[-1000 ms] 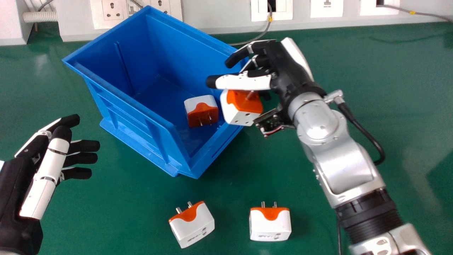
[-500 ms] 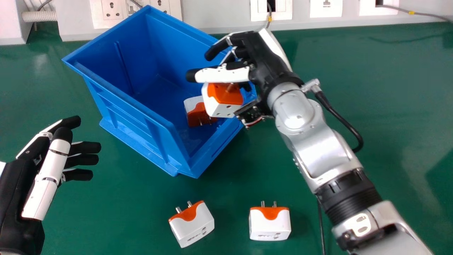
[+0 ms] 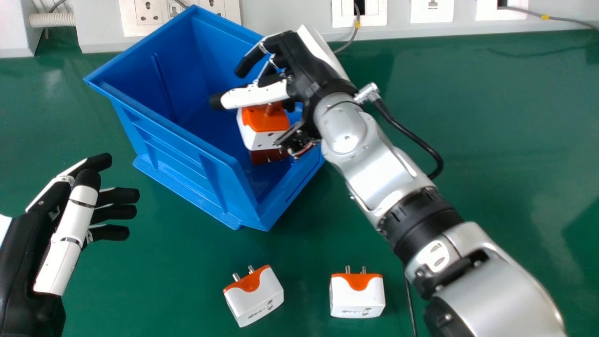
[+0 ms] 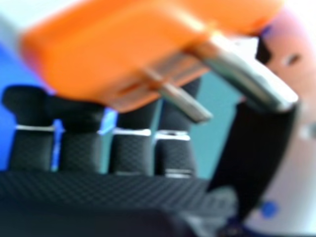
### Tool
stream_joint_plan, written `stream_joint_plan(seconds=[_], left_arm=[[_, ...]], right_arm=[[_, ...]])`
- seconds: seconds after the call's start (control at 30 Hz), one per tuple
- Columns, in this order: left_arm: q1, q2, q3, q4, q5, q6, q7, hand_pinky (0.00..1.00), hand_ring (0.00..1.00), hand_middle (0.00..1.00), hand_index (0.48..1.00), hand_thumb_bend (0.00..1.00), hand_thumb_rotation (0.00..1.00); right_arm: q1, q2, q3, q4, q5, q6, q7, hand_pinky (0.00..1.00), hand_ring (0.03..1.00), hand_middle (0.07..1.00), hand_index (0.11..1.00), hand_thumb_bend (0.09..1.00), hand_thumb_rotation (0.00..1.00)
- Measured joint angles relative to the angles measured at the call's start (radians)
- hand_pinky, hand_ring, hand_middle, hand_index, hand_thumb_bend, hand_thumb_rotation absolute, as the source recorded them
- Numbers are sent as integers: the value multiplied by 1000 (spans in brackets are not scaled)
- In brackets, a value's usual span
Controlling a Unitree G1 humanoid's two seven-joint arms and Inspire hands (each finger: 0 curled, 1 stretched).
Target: Pick all objects and put in blue box
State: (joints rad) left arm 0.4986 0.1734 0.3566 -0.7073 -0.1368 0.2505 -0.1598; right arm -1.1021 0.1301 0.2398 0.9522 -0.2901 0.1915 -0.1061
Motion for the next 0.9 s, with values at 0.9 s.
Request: stream_joint_plan(seconds=[0.9], left_arm=[[60, -32, -66, -47, 54, -21, 26, 579, 643, 664, 814, 419, 858]], right_arm=[[-129, 35, 0, 228, 0, -60, -123, 350, 453, 514, 480, 484, 153]])
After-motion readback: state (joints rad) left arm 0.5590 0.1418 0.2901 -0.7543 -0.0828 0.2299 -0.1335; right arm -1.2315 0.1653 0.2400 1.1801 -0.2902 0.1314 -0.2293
